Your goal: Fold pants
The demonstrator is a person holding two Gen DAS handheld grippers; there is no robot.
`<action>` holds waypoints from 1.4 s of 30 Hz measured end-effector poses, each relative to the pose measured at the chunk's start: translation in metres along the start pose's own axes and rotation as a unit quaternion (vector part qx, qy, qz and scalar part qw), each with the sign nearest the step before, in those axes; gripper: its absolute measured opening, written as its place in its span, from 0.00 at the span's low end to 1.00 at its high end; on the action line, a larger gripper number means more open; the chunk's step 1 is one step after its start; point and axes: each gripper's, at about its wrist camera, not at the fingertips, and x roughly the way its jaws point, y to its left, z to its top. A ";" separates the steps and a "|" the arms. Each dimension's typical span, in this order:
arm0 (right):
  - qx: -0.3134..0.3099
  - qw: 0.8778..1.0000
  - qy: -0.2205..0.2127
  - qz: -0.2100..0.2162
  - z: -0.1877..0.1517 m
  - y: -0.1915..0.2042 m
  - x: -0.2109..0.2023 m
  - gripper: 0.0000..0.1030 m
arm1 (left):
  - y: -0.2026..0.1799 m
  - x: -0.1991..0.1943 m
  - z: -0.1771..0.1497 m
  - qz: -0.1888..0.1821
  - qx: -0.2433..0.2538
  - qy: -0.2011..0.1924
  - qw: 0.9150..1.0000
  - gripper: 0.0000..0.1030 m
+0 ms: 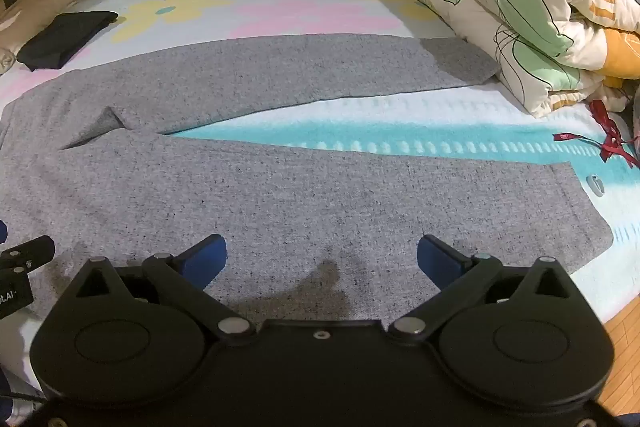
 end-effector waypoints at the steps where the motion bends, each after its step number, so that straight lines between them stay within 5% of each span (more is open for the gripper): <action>1: -0.001 1.000 0.000 0.000 0.000 0.000 0.000 0.99 | 0.000 0.000 0.000 0.000 0.000 0.000 1.000 0.59; 42: -0.006 1.000 0.007 -0.001 -0.001 0.002 0.002 0.99 | 0.000 0.001 -0.001 -0.003 -0.003 0.000 1.000 0.59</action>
